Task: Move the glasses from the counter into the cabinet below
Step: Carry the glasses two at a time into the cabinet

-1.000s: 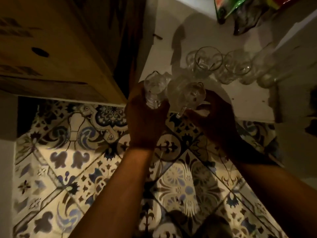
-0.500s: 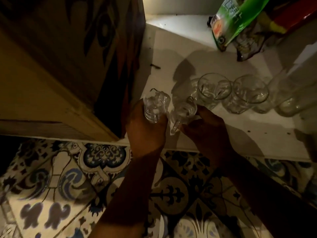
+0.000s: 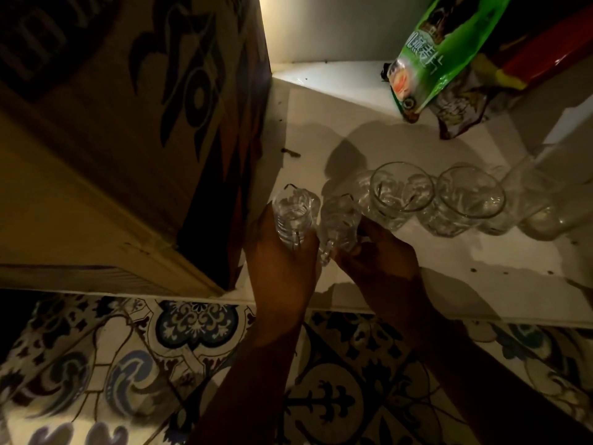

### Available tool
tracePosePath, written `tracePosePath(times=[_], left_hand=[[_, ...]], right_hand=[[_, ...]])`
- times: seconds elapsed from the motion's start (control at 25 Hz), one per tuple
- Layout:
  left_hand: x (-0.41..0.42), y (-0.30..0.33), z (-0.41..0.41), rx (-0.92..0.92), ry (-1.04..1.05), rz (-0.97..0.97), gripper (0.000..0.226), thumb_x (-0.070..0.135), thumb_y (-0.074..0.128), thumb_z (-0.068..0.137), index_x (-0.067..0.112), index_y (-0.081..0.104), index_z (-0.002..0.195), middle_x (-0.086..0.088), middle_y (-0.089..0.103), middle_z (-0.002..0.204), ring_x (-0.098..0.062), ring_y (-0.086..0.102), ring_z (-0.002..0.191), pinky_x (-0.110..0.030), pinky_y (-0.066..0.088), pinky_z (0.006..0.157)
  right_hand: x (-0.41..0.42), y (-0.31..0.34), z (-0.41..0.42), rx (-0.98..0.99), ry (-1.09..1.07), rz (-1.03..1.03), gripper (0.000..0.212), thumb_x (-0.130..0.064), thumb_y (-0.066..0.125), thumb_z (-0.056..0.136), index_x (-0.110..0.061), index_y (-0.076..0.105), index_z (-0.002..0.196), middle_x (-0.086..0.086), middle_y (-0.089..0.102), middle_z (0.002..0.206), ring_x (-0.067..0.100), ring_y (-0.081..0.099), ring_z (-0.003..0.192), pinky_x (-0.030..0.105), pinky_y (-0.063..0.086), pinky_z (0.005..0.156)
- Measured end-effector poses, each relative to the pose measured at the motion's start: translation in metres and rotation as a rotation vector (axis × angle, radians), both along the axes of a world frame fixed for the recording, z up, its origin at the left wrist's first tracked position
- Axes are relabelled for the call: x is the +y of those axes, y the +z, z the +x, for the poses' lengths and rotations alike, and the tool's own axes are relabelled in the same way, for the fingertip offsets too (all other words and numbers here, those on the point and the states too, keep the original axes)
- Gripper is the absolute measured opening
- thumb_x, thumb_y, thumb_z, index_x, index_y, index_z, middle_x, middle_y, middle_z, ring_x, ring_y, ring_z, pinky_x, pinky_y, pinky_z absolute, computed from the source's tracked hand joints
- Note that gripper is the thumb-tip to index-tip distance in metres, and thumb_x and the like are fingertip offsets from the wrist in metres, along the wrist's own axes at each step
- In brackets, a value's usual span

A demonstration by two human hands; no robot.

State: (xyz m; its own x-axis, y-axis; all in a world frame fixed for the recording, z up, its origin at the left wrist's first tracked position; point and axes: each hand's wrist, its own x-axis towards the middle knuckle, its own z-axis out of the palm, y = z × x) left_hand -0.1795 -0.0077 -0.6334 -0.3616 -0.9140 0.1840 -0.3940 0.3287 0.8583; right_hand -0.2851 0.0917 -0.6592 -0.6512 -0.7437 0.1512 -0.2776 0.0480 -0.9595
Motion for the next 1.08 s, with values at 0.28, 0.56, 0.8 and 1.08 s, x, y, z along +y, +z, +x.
tracePosePath(times=[0.28,0.56,0.8,1.08], left_hand=[[0.005,-0.01,0.013,0.123,-0.06,0.114,0.067,0.048,0.061,0.084,0.047,0.038,0.147,0.023,0.051,0.143,-0.002,0.049,0.134,-0.044,0.047,0.108],[0.006,-0.011,0.014,0.208,-0.035,0.151,0.046,0.043,0.054,0.095,0.051,0.048,0.139,0.028,0.058,0.135,0.005,0.054,0.127,-0.043,0.049,0.105],[0.009,0.0,0.005,0.246,0.007,0.199,0.035,0.032,0.054,0.098,0.047,0.056,0.13,0.03,0.063,0.123,0.01,0.057,0.118,-0.037,0.052,0.103],[0.006,0.004,-0.007,0.296,0.021,0.233,0.037,0.023,0.056,0.102,0.031,0.056,0.137,0.022,0.063,0.129,0.005,0.057,0.122,-0.032,0.05,0.105]], right_hand=[[0.011,-0.008,0.019,0.04,-0.276,0.034,0.052,-0.028,0.081,0.082,-0.014,0.063,0.129,-0.002,0.068,0.11,0.011,0.068,0.089,0.015,0.055,0.077],[0.0,0.0,0.025,0.085,-0.382,0.034,0.039,-0.025,0.081,0.081,-0.013,0.066,0.115,0.001,0.069,0.099,0.004,0.067,0.078,0.011,0.051,0.074],[-0.009,0.002,0.022,0.137,-0.448,0.072,0.039,-0.026,0.079,0.086,-0.009,0.07,0.12,-0.004,0.072,0.083,-0.002,0.066,0.072,0.001,0.046,0.073],[-0.023,0.004,0.024,-0.039,-0.456,0.046,0.042,-0.019,0.069,0.094,-0.004,0.062,0.133,-0.011,0.066,0.071,-0.012,0.062,0.055,-0.002,0.041,0.061]])
